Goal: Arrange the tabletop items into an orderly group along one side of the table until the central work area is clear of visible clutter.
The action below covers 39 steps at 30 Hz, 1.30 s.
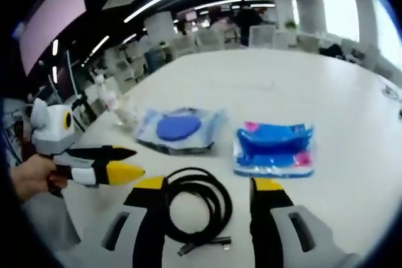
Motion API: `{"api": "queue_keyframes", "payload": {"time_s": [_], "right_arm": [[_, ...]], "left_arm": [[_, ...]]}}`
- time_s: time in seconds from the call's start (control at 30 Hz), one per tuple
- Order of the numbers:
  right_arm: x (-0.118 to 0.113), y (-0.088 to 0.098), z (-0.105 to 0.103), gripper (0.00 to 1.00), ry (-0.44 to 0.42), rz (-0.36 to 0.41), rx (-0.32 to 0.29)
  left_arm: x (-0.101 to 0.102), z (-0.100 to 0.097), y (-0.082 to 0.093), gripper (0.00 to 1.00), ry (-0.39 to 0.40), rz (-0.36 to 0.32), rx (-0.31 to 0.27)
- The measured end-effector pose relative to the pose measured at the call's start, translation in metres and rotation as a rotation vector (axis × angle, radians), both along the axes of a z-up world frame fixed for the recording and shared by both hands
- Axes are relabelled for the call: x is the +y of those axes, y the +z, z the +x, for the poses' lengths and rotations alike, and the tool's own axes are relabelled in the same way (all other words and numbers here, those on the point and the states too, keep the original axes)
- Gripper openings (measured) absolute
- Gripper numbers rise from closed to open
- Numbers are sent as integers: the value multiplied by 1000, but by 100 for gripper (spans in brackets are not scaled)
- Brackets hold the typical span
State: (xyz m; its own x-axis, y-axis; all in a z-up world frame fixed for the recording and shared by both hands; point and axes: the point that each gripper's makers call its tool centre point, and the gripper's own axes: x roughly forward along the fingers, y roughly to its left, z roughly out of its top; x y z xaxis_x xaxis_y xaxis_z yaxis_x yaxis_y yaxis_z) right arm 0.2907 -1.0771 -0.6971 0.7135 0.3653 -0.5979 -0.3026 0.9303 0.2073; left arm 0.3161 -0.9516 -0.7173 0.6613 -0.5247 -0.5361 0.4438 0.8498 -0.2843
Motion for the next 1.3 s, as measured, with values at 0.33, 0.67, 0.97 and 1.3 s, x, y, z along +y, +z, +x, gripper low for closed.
{"api": "queue_keyframes", "payload": {"time_s": [0.33,0.67,0.97,1.3], "right_arm": [[20,1,10,71,75,20,22],[33,7,27,73,107,38,-23],[34,5,51,55,92,5,-71],[33,-17,71,38,42,-18,-53]], "left_arm": [[37,22,6,71,54,25,-41],[65,38,4,80,88,36,-52],[85,51,-9,59,143,40,-16],[88,57,-22,38,169,11,23]]}}
